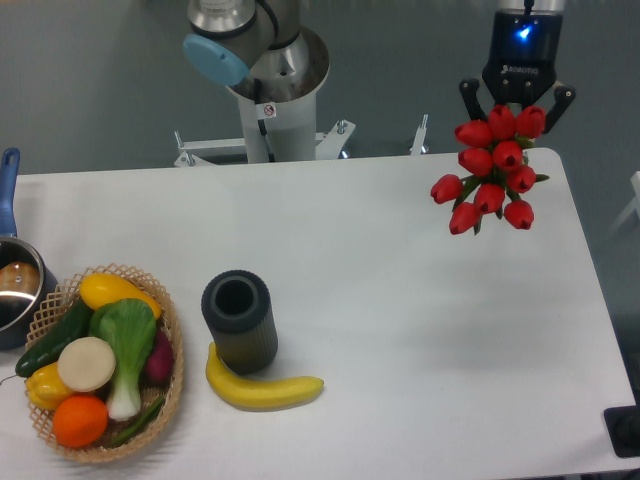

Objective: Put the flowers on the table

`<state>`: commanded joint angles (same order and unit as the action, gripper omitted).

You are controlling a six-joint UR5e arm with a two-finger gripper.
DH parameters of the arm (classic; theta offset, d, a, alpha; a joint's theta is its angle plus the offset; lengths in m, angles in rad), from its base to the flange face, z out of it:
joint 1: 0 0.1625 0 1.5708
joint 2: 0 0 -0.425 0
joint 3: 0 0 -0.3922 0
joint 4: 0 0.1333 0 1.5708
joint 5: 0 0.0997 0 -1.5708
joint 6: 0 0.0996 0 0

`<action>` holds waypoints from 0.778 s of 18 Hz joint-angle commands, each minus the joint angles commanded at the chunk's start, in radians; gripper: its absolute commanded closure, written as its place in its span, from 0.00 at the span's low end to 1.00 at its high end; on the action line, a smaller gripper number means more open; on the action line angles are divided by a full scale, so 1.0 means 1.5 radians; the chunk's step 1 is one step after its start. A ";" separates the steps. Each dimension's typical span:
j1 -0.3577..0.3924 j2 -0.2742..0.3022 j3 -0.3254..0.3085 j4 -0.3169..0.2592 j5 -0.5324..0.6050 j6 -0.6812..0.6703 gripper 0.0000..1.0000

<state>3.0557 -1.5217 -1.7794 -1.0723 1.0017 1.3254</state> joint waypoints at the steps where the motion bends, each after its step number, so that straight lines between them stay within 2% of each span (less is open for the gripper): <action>1: 0.000 0.000 -0.001 0.000 0.000 0.001 0.65; 11: -0.002 -0.004 -0.004 0.002 0.008 -0.002 0.65; 14: -0.027 -0.021 -0.006 0.008 0.009 -0.011 0.65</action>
<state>3.0145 -1.5538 -1.7886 -1.0600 1.0155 1.3086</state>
